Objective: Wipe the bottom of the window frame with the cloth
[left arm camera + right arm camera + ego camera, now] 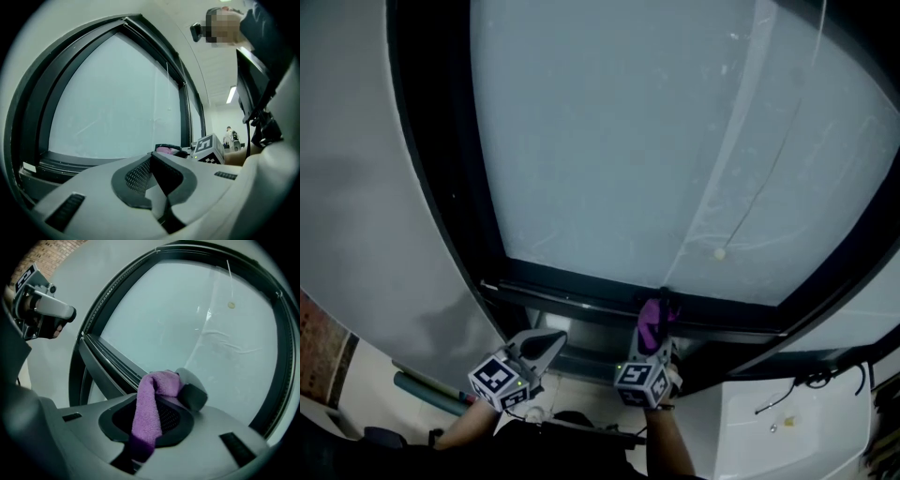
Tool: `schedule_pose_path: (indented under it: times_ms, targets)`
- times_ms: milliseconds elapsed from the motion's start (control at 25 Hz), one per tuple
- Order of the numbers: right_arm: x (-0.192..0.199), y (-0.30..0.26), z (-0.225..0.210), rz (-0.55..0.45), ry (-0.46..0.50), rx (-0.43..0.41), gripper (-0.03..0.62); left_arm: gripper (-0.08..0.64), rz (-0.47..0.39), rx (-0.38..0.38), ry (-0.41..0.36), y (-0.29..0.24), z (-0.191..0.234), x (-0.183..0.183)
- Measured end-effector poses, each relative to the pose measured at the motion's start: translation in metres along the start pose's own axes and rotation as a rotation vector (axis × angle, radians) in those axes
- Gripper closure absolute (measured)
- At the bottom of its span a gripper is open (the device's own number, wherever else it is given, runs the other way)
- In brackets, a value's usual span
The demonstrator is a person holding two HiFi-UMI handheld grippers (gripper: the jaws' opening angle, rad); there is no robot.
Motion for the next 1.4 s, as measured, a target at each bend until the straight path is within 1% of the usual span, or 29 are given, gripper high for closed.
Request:
schedule_pose_path:
  times_ms: [160,360,480,560,720,800,920,1000,1080,1160,1240,1280,1400]
  targets:
    - [-0.005,-0.006,0.003,0.027,-0.093,0.098,0.511,0.557,0.001,0.039,0.008,0.006,0.02,-0.007]
    - [-0.009,-0.015,0.018,0.014,-0.132,0.193,0.511,0.557,0.002,0.088,0.026,0.013,0.037,-0.007]
    - [-0.016,-0.016,0.021,0.059,-0.183,0.234,0.511,0.557,0.002,0.118,0.037,0.017,0.044,-0.009]
    - [-0.02,-0.019,0.022,0.07,-0.201,0.255,0.511,0.557,-0.008,0.124,0.043,0.021,0.05,-0.013]
    - [-0.037,-0.025,0.024,0.071,-0.201,0.256,0.511,0.557,-0.015,0.127,0.055,0.032,0.065,-0.015]
    - [-0.047,-0.031,0.019,0.077,-0.231,0.267,0.511,0.557,-0.02,0.119,0.06,0.037,0.073,-0.016]
    - [-0.053,-0.044,0.009,0.102,-0.309,0.263,0.511,0.557,-0.048,0.098,0.068,0.041,0.084,-0.021]
    - [-0.053,-0.047,0.005,0.114,-0.327,0.253,0.511,0.557,-0.065,0.083,0.079,0.044,0.088,-0.022]
    - [-0.057,-0.051,0.005,0.124,-0.288,0.241,0.511,0.557,-0.067,0.077,0.09,0.046,0.089,-0.021]
    - [-0.065,-0.058,0.006,0.15,-0.19,0.219,0.511,0.557,-0.068,0.088,0.09,0.046,0.088,-0.021]
    - [-0.07,-0.069,0.008,0.197,-0.105,0.166,0.511,0.557,-0.078,0.101,0.084,0.043,0.085,-0.02]
    - [-0.07,-0.075,0.008,0.216,-0.091,0.136,0.511,0.557,-0.081,0.101,0.086,0.041,0.084,-0.02]
    - [-0.066,-0.081,0.009,0.257,-0.091,0.057,0.511,0.557,-0.077,0.089,0.104,0.039,0.08,-0.021]
Point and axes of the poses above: the fingertips, and each gripper's own axes: y backward along the fingers, z to its left, x out of its underside, the point moved 6 cm from there along y, backward along the fingers, and after that the axes turned 10 degrees about -z, right-handed, at the moved point
